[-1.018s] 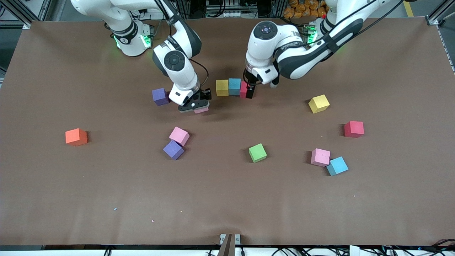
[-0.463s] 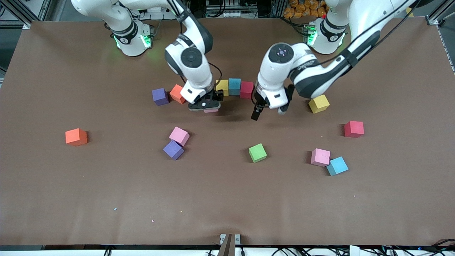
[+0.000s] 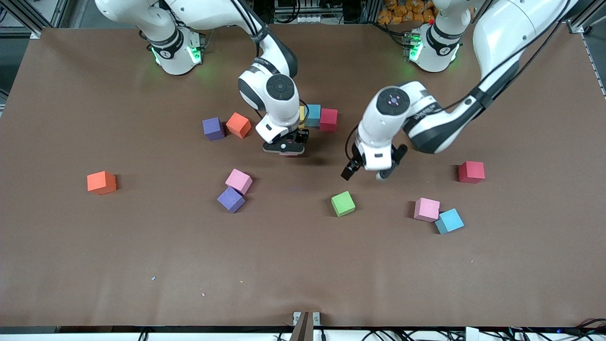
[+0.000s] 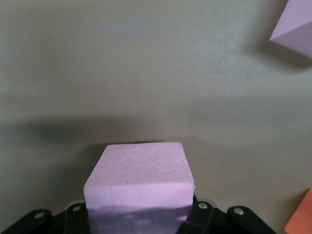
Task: Arrange 11 blocks into digit 3
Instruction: 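Carry the pink with the right gripper while the left gripper reaches green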
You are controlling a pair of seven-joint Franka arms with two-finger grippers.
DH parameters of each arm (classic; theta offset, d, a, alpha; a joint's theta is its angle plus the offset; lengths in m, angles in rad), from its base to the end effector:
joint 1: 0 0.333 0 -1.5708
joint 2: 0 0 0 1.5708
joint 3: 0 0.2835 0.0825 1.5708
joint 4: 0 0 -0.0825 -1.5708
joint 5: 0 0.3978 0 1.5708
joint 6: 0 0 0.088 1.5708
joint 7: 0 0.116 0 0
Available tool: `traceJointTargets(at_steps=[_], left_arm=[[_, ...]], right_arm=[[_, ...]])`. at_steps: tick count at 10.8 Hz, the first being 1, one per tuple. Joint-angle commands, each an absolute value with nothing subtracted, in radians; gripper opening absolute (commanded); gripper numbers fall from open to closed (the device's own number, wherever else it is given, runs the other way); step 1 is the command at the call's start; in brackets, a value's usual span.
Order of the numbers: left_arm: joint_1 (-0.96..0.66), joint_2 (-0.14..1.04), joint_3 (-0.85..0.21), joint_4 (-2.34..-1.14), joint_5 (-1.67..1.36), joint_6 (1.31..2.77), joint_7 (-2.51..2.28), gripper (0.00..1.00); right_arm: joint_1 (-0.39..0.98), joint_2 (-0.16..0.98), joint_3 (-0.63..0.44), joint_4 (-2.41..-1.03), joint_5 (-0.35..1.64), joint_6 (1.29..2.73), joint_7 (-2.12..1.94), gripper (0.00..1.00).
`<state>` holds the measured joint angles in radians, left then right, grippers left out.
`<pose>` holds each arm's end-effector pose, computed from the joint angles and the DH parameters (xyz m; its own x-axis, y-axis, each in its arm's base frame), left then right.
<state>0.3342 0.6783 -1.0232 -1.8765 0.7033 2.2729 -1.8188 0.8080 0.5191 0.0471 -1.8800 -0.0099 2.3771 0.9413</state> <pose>0.5218 -0.3633 0.2586 0.6869 0.7264 -0.0227 0.7230 -0.6799 0.1225 0.4122 0.4732 0.1833 0.9960 -0.0849 -0.0261 -0.0847 -0.9964 0.0075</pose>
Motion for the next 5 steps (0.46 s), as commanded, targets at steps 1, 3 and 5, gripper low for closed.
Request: traceJointTargets(at_steps=[1,3,5], left_arm=[[0.227,0.728,-0.921,-1.751,0.724,2.249,-1.688,1.0],[0.149,0.773,-0.846,-1.653,0.7,2.249,-1.623,1.0],[0.04,0.793,-0.742,-1.565,0.625,2.235,-1.525,1.0]], right_arm=[[0.811,0.543,0.07,-1.881,-0.025,2.42,1.011,0.0],[0.813,0.546,0.093,-1.888,-0.025,2.424,1.02,0.0],[0.813,0.543,0.097,-1.922,-0.025,2.456,1.019,0.0]])
